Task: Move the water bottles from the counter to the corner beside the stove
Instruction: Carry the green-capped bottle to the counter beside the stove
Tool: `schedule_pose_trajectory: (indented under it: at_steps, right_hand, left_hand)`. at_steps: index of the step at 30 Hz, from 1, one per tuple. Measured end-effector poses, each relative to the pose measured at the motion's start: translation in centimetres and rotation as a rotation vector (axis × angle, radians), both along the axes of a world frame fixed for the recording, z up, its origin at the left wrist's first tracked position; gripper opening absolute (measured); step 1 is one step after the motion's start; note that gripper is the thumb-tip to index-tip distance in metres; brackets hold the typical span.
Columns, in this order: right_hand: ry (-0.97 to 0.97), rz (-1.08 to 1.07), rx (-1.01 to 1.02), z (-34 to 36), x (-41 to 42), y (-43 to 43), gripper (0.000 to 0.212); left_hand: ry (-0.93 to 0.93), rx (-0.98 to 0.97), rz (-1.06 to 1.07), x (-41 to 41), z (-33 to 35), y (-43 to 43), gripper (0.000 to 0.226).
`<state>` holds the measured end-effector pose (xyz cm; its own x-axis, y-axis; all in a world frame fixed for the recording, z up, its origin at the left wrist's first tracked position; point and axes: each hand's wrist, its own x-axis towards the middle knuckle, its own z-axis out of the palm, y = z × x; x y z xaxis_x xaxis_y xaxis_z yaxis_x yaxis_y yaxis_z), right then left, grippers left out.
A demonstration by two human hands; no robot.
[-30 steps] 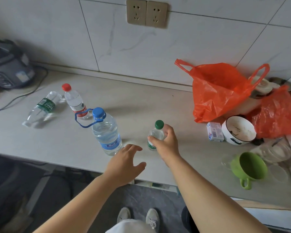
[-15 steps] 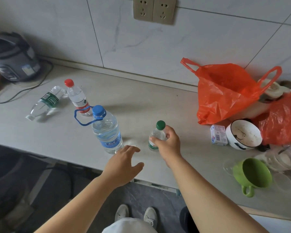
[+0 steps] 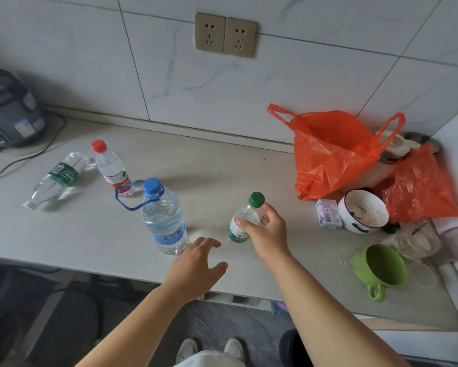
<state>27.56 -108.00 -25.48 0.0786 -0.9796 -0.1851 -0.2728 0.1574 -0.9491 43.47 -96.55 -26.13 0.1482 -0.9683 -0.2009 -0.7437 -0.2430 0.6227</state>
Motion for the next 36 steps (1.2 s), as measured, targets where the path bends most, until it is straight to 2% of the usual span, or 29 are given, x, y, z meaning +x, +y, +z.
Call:
schedule_pose_trajectory:
  at_steps: [5, 11, 20, 29, 36]
  right_hand:
    - [0.015, -0.044, -0.037, 1.9, -1.3, 1.1, 0.058]
    - [0.042, -0.122, -0.130, 4.4, -2.8, 3.1, 0.044]
    - [-0.032, -0.233, -0.204, 9.0, -5.0, 6.0, 0.042]
    - [-0.118, -0.138, -0.221, 11.0, -7.3, 7.4, 0.045]
    - [-0.141, 0.089, -0.219, 11.4, -9.3, 9.3, 0.054]
  left_hand:
    - [0.022, -0.024, -0.062, -0.3, 0.9, -0.8, 0.052]
    - [0.039, -0.072, -0.149, -1.4, 2.0, -0.8, 0.051]
    - [0.109, -0.170, -0.192, -2.8, 4.3, -0.4, 0.050]
    - [0.040, -0.225, -0.106, -4.5, 6.5, 2.6, 0.049]
    - [-0.049, -0.229, 0.075, -7.5, 7.5, 6.8, 0.050]
